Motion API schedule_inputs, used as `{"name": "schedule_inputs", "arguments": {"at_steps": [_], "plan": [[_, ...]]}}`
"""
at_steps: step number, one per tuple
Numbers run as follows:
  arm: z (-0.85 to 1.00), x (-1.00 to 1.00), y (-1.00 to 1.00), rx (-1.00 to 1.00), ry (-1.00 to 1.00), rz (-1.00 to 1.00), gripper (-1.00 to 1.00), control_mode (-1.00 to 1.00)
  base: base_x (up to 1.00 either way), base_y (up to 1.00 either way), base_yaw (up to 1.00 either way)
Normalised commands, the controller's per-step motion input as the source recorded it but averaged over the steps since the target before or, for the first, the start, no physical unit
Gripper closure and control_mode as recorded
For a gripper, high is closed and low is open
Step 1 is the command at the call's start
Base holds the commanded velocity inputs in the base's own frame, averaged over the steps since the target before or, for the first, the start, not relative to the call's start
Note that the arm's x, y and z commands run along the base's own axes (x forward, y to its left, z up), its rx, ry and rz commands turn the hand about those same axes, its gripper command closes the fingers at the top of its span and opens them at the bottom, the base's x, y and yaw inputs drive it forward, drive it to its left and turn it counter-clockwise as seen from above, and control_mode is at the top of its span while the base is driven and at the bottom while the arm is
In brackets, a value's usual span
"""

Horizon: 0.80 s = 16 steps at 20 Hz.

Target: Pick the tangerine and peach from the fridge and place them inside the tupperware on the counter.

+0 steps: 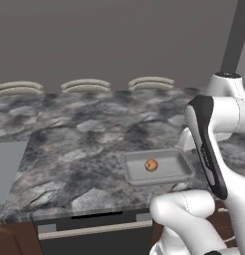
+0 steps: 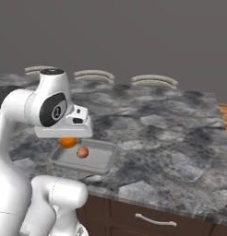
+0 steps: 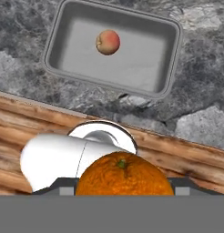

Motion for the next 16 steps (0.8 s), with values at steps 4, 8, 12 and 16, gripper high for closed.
{"name": "schedule_inputs", "arguments": {"at_steps": [4, 8, 12, 16], "plan": [[-0.65, 0.52, 0.0, 0.0, 0.0, 0.06, 1.0, -1.0, 0.0, 0.0, 0.0], [-0.62, 0.65, 0.0, 0.0, 0.05, 0.04, 1.0, -1.0, 0.0, 0.0, 0.0], [-0.65, 0.63, 0.0, 0.0, 0.0, 0.02, 1.0, -1.0, 0.0, 0.0, 0.0], [-0.67, 0.57, -0.03, 0.0, 0.0, 0.05, 1.0, -1.0, 0.0, 0.0, 0.0]]}}
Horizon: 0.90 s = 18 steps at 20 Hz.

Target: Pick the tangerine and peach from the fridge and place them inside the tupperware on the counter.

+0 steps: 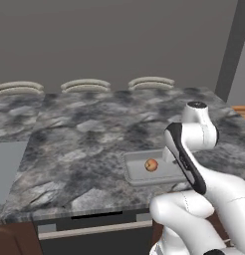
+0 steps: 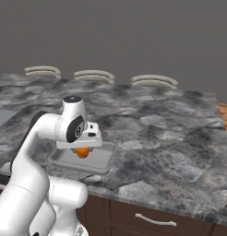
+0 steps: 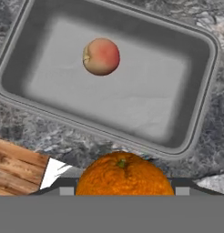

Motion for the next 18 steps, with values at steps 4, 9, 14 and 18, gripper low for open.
{"name": "schedule_inputs", "arguments": {"at_steps": [4, 9, 14, 18], "plan": [[-0.53, 0.48, -0.02, 0.0, 0.0, 0.07, 1.0, -1.0, 0.0, 0.0, 0.0], [-0.5, 0.39, -0.07, 0.0, 0.0, 0.06, 1.0, -1.0, 0.0, 0.0, 0.0], [-0.5, 0.39, -0.09, 0.0, 0.0, 0.04, 1.0, -1.0, 0.0, 0.0, 0.0], [-0.38, 0.44, -0.11, 0.0, 0.0, 0.01, 1.0, -1.0, 0.0, 0.0, 0.0]]}}
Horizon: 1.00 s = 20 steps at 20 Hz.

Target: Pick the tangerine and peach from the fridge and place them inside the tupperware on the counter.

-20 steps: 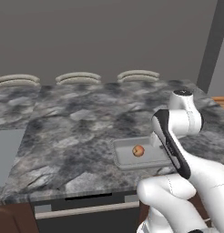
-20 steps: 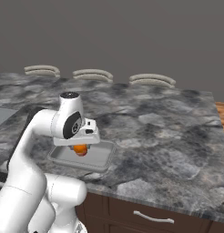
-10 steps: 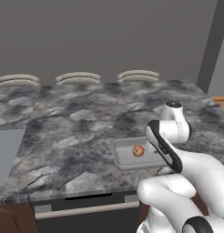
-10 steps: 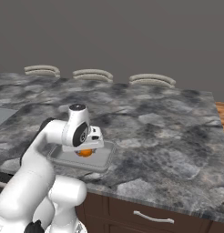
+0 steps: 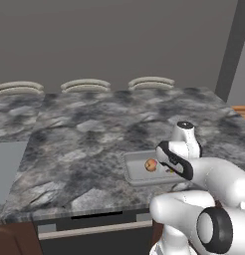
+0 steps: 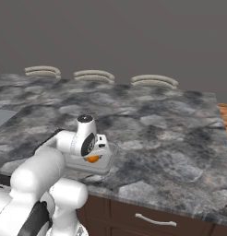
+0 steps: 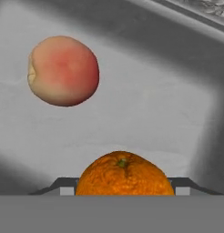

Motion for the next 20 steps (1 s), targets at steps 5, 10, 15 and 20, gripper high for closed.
{"name": "schedule_inputs", "arguments": {"at_steps": [5, 10, 15, 20], "plan": [[-0.32, 0.44, -0.1, 0.0, 0.0, 0.0, 1.0, -1.0, 0.0, 0.0, 0.0], [-0.35, 0.41, -0.03, 0.0, 0.01, 0.0, 1.0, -1.0, 0.0, 0.0, 0.0], [-0.31, 0.32, 0.0, 0.0, 0.0, 0.0, -1.0, -1.0, 0.0, 0.0, 0.0], [-0.2, 0.01, 0.0, 0.0, 0.0, 0.0, -1.0, -1.0, 0.0, 0.0, 0.0]]}}
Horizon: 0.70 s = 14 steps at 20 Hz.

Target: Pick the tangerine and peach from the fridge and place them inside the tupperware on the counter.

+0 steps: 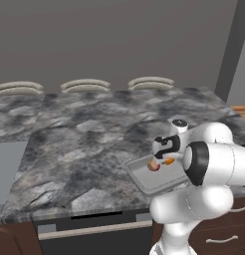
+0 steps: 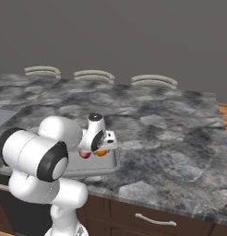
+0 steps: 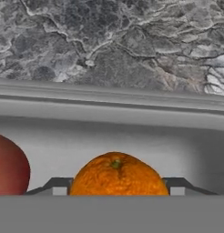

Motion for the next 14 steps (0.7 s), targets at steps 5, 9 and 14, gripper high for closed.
{"name": "schedule_inputs", "arguments": {"at_steps": [5, 9, 14], "plan": [[-0.11, -0.09, 0.0, 0.0, 0.0, 0.0, -1.0, -1.0, 0.0, 0.0, 0.0], [0.0, -0.39, 0.0, 0.0, -0.06, 0.0, -1.0, -1.0, 0.0, 0.0, 0.0], [0.29, -0.57, 0.0, 0.0, -0.29, -0.04, -1.0, -1.0, 0.0, 0.0, 0.0]]}}
